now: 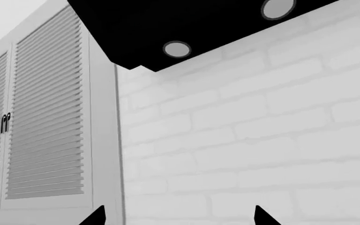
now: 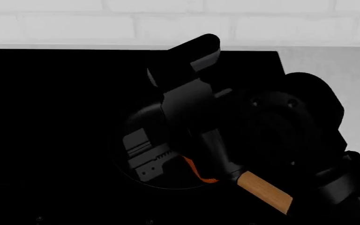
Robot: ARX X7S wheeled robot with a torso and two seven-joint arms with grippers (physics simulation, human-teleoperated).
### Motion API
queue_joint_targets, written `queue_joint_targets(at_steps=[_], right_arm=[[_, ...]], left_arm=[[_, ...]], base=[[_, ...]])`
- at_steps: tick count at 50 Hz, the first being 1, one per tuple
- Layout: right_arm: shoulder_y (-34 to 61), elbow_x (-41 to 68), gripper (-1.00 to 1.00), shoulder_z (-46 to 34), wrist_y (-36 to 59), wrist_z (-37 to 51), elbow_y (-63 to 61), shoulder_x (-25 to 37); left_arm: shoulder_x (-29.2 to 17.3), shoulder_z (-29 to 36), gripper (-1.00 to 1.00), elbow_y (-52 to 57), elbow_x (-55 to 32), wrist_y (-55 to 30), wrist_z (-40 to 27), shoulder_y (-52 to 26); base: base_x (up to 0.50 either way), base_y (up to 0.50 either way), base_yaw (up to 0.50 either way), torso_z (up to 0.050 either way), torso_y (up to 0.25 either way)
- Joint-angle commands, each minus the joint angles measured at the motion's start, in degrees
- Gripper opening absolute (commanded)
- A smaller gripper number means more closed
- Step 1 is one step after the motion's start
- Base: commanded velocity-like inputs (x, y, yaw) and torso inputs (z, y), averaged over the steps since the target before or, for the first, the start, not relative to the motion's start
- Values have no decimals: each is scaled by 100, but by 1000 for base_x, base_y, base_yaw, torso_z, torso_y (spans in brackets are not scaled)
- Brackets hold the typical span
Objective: Pick the sausage from the pan and place it in the bowl.
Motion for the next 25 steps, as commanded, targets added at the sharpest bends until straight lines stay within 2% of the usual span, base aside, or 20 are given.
queue_joint_targets(at_steps=[1, 25], right_arm=[[12, -279, 100, -71, -84, -328, 113, -84], [-83, -232, 100, -246, -142, -317, 170, -56]], left_arm=[[145, -72, 100, -91, 220, 0, 150, -2], [127, -108, 100, -91, 257, 81, 144, 112]], base=[[0, 0, 0, 0, 0], [0, 0, 0, 0, 0]])
